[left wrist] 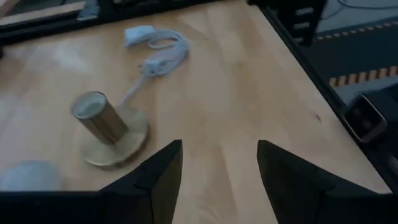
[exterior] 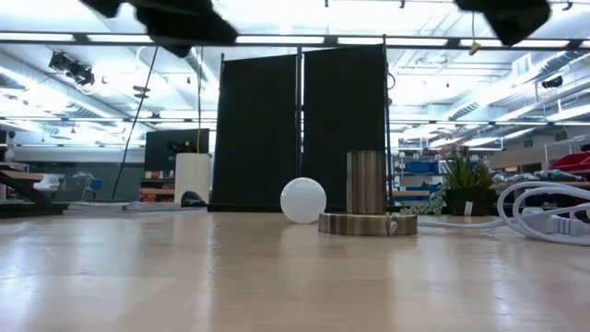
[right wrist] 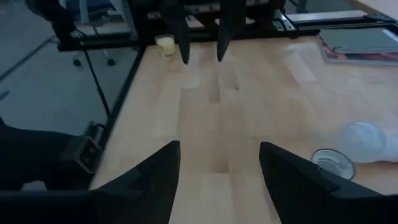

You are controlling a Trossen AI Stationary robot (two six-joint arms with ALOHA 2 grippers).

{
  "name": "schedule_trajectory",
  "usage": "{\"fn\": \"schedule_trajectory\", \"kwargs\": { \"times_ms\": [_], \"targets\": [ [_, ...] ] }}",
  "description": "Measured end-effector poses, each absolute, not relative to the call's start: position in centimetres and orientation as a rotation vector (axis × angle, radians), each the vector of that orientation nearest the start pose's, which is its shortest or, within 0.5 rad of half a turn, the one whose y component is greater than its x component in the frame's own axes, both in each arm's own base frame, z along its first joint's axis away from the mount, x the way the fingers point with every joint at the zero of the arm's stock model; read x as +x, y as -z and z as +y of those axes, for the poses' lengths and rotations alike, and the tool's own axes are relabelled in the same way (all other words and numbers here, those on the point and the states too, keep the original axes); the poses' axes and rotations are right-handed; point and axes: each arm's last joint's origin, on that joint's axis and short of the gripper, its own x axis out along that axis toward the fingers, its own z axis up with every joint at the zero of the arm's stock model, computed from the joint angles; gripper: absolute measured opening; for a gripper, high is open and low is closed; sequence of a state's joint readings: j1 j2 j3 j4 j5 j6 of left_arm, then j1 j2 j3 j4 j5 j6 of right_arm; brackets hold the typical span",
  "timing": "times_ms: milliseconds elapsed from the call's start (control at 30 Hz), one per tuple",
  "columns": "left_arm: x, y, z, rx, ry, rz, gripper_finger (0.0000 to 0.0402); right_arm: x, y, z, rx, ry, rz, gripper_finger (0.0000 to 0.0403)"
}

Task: Screw lightbulb
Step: Return to Home Position

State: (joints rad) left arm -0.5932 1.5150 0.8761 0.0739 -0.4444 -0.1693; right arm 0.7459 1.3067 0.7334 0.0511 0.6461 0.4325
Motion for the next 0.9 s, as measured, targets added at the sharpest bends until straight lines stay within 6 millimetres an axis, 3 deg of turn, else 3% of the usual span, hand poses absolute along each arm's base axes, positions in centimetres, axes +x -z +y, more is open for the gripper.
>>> {"fn": "schedule_trajectory", "kwargs": {
  "times_ms": [267, 733, 900],
  "targets": [
    [24.8, -19.9, -18.1, 0.082, 0.141, 0.551, 0.0152, 18.7, -22.6, 18.8, 0.177, -0.008, 0.396, 0.0229],
    [20.5, -15.0, -18.4, -0.032, 0.204, 0.575, 0.0010, 15.2, -18.3, 18.8, 0.356, 0.032, 0.322, 0.0228],
    [18.8, -13.1, -17.4, -0.111, 0.225, 0.537, 0.0007, 14.6, -17.4, 18.4, 0.348, 0.020, 0.323, 0.0228]
  ]
}}
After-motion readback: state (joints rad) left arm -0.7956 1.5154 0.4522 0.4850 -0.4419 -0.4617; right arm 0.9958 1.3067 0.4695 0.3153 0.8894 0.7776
